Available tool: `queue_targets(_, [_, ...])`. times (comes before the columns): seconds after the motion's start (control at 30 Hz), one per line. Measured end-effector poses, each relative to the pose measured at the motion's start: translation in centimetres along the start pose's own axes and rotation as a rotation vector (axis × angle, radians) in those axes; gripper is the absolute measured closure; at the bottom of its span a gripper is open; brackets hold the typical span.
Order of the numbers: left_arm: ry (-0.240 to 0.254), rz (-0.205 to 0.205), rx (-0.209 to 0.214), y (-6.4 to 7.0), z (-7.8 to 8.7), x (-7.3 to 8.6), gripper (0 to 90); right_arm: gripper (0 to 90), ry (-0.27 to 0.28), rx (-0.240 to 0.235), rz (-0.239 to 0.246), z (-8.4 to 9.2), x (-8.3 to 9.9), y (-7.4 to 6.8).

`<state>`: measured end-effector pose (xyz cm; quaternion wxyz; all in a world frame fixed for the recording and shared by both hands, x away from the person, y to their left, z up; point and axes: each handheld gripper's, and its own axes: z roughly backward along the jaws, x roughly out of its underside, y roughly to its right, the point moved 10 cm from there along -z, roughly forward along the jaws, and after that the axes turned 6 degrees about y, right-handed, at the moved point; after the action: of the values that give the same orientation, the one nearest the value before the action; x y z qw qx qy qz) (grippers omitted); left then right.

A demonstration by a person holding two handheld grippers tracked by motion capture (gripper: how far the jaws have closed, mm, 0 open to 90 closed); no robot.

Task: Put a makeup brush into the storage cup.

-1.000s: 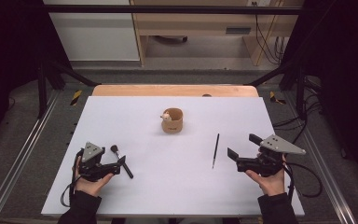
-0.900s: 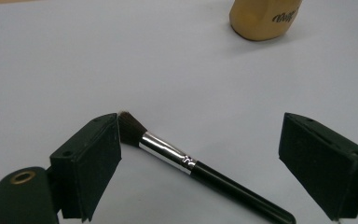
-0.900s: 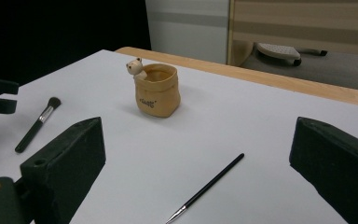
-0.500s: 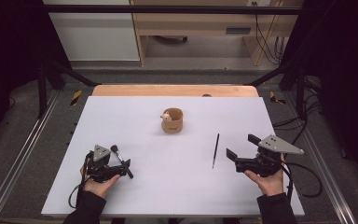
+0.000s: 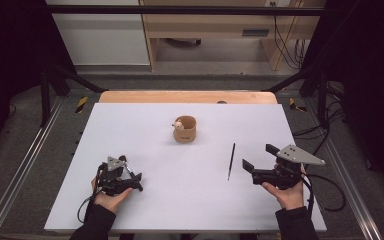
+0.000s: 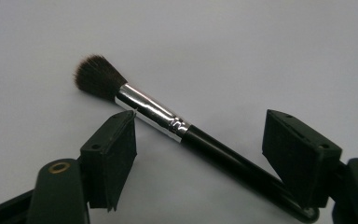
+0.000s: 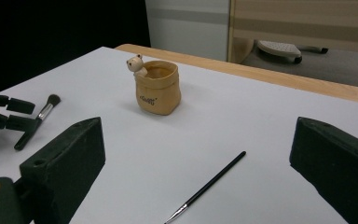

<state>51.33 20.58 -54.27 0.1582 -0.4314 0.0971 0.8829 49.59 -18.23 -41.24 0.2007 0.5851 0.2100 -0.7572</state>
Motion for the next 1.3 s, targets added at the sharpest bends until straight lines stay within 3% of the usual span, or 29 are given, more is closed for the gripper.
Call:
queue_targets(0.73, [-0.050, 0.034, -0.019, -0.28, 0.13, 0.48, 51.3, 3.7, -0.004, -0.001, 0.001, -0.07, 0.09, -0.03])
queue_targets(1.03, [-0.072, 0.040, 0.007, -0.27, 0.38, 0.52, 61.6, 3.7, 0.000, -0.001, -0.005, 0.03, -0.03, -0.08])
queue_targets(1.3, [-0.093, 0.028, 0.016, -0.22, 0.42, 0.54, 64.4, 3.7, -0.001, -0.002, 0.003, 0.04, -0.01, -0.08])
